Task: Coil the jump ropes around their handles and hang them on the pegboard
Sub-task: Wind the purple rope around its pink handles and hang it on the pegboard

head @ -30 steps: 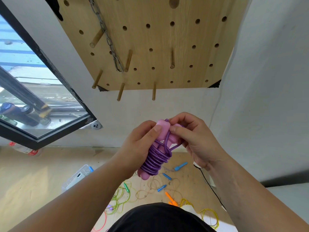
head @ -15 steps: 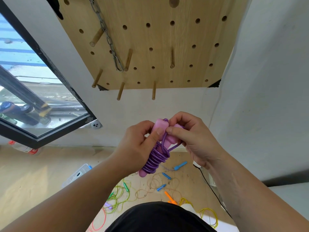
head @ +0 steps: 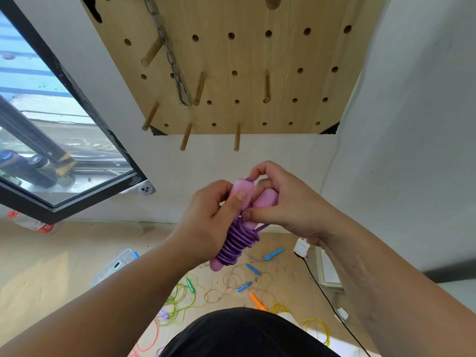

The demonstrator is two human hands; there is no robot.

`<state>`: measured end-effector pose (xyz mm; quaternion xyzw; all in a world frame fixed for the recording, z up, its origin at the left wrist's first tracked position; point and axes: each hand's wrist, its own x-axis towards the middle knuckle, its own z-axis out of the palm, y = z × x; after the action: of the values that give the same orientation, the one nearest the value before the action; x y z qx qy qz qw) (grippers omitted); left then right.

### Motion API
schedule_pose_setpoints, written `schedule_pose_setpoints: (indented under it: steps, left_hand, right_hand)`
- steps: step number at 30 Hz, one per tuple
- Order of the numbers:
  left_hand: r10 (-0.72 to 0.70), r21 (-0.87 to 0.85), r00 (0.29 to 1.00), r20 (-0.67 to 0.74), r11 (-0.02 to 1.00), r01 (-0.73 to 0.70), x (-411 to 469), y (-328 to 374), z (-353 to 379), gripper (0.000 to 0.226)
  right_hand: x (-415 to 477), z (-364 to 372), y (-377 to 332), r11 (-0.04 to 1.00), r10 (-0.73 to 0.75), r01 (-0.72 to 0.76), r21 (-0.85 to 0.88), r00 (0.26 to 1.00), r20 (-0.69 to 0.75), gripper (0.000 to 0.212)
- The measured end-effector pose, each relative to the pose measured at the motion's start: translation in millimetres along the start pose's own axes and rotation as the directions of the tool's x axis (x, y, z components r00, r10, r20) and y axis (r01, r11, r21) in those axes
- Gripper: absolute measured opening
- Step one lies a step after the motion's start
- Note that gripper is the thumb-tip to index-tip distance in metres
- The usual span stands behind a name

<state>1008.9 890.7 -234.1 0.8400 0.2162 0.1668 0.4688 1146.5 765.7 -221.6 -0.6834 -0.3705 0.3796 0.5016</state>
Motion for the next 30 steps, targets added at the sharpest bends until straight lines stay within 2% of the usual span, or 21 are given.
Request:
schedule_pose_setpoints:
  steps: [4, 10, 11, 13, 15, 16, 19, 24, 26, 28, 30]
  left_hand:
    - [0.004, 0.010, 0.999, 0.038, 1.000, -0.005, -2, 4, 0, 0.035]
    - [0.009, -0.056, 0.999, 0.040, 0.998, -0.007, 6, 10, -5, 0.027]
    - [0.001, -0.106, 0.999, 0.033, 0.994, 0.002, 9, 10, -6, 0.026]
    - [-0.046, -0.286, 0.999, 0.010, 0.957, 0.047, 15, 11, -9, 0.033]
    - [-0.135, -0.471, 0.990, -0.034, 0.876, 0.104, 18, 10, -12, 0.041]
    - [-0.173, -0.522, 0.983, -0.056, 0.845, 0.119, 19, 9, -12, 0.041]
    - [-0.242, -0.579, 0.967, -0.077, 0.800, 0.154, 17, 7, -5, 0.040]
    - [-0.260, -0.599, 0.963, -0.070, 0.783, 0.168, 22, 11, -6, 0.032]
    - [-0.233, -0.549, 0.970, -0.076, 0.821, 0.155, 27, 13, -18, 0.029]
    - [-0.166, -0.497, 0.978, -0.125, 0.864, 0.083, 34, 16, -33, 0.022]
    - [-0.094, -0.400, 0.989, -0.117, 0.916, 0.040, 43, 17, -46, 0.031]
  right_hand:
    - [2, 1, -5, 0.994, -0.008, 0.017, -0.109, 0.996, 0.085, 0.048]
    - [5, -4, -16, 0.985, -0.044, 0.054, -0.167, 0.997, 0.062, 0.054]
    - [5, -7, -17, 0.991, -0.049, 0.053, -0.122, 0.998, 0.031, 0.058]
    - [5, -14, -20, 0.993, -0.037, 0.042, 0.110, 0.998, -0.050, 0.062]
    - [3, -18, -21, 0.948, 0.018, 0.027, 0.316, 0.990, -0.140, 0.053]
    - [2, -17, -20, 0.939, 0.040, 0.023, 0.342, 0.984, -0.174, 0.043]
    - [5, -7, -16, 0.961, 0.049, 0.014, 0.275, 0.974, -0.220, 0.015]
    - [18, 3, -22, 0.986, -0.028, 0.073, 0.148, 0.957, -0.289, 0.008]
    - [23, 1, -27, 0.995, -0.090, 0.100, 0.028, 0.965, -0.248, 0.007]
    - [30, 2, -33, 0.986, -0.142, 0.122, -0.116, 0.974, -0.175, 0.009]
    - [38, 8, -42, 0.964, -0.168, 0.143, -0.223, 0.981, -0.096, 0.010]
